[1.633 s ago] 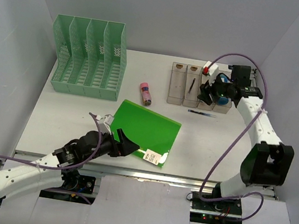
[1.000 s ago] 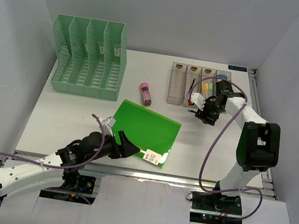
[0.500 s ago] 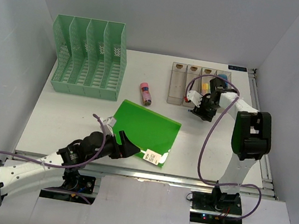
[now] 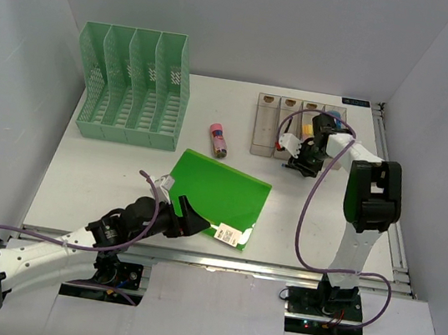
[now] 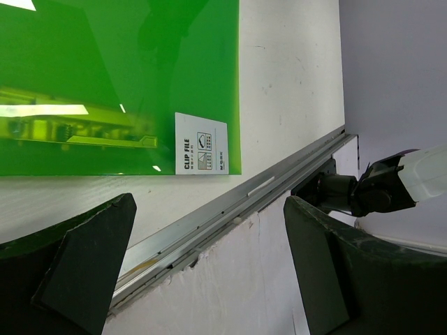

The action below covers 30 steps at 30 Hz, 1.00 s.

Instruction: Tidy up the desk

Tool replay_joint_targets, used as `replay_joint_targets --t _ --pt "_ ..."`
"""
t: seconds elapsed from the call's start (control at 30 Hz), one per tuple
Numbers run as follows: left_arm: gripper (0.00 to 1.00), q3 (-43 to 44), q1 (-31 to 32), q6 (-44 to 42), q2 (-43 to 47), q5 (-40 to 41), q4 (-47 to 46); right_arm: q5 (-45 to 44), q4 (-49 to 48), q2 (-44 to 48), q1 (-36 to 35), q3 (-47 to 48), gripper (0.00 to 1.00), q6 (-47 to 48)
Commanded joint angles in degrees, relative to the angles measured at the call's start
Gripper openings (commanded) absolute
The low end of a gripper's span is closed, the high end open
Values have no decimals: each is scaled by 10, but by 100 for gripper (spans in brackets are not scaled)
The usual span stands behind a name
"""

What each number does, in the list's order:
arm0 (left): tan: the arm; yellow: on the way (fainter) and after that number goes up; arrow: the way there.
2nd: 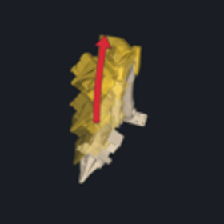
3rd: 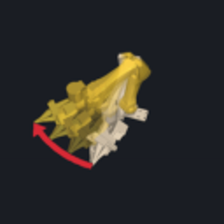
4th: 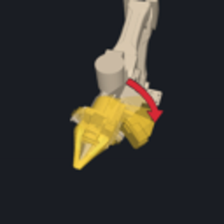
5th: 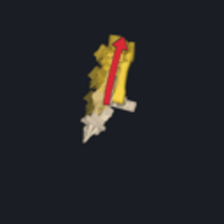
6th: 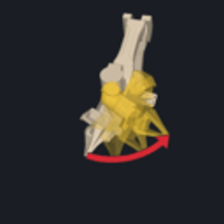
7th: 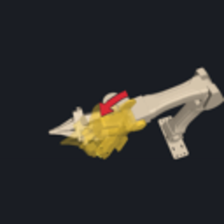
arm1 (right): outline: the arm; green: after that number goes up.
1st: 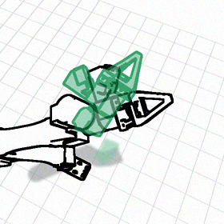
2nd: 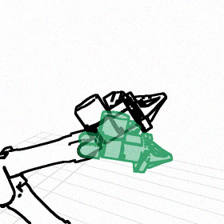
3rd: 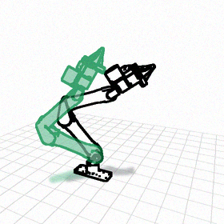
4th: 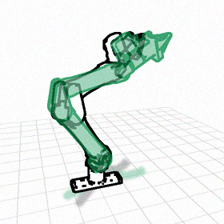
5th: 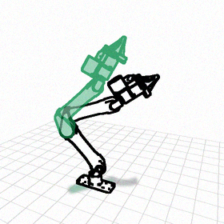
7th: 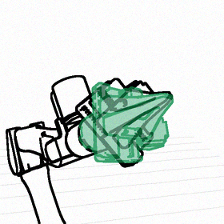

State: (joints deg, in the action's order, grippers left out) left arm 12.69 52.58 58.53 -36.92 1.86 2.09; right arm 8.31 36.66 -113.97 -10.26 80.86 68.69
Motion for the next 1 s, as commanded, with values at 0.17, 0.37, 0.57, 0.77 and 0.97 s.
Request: replay_joint_targets --t 0.17,0.37,0.57,0.77,0.97 --pt "98 3 -2 2 1 -12 -15 32 54 -1 -4 -25 38 -4" --pt "98 4 -2 1 2 -13 -16 41 67 21 -5 -49 32 -9" --pt "98 1 -2 -1 5 -15 -16 56 72 45 -9 -79 23 -30" --pt "98 0 -1 -3 14 -16 -16 77 71 51 -14 -90 12 -91" --pt "98 8 -1 -11 18 -16 -14 161 84 89 -14 -82 8 -158"
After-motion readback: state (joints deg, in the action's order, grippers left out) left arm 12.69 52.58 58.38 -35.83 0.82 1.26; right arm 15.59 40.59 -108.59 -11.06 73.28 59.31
